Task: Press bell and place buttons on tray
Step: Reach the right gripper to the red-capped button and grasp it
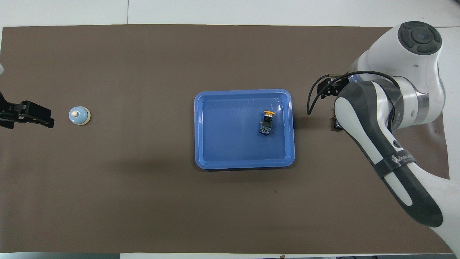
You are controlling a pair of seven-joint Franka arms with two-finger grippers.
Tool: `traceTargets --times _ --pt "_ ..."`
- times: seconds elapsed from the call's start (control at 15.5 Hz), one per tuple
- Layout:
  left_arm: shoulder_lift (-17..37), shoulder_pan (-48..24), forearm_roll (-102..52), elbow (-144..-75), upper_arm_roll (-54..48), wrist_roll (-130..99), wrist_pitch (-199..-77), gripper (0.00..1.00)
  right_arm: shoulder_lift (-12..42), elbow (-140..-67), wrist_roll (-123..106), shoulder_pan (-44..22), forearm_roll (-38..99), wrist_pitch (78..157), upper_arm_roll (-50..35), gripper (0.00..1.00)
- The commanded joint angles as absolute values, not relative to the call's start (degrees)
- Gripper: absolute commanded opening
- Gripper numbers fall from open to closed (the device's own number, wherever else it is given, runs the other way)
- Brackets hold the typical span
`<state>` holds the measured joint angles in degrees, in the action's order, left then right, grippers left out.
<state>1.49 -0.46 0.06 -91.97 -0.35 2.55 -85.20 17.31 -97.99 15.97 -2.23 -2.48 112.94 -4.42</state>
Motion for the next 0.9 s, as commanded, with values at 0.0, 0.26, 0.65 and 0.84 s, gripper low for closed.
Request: traceTargets --times 0.0,0.26,0.65,0.84 --pt "0.1 -0.4 -0.1 -93.3 -0.2 2.0 -86.0 1.00 14.1 -108.3 13.2 1.0 -2.6 122.8 -5.0 1.00" --pt "0.1 -0.4 -0.1 -93.3 -0.2 2.0 -86.0 1.00 14.0 -120.7 12.0 3.7 -2.6 141.9 -5.1 1.00" --pt "0.1 -0.4 -0.1 -93.3 -0.2 2.0 -86.0 1.00 14.2 -124.0 12.0 3.9 -2.6 144.3 -5.1 0.92" --pt "0.1 -0.4 0.0 -93.3 -0.2 2.0 -86.0 1.00 14.0 -124.3 11.7 4.0 -2.6 143.8 -5.1 0.09"
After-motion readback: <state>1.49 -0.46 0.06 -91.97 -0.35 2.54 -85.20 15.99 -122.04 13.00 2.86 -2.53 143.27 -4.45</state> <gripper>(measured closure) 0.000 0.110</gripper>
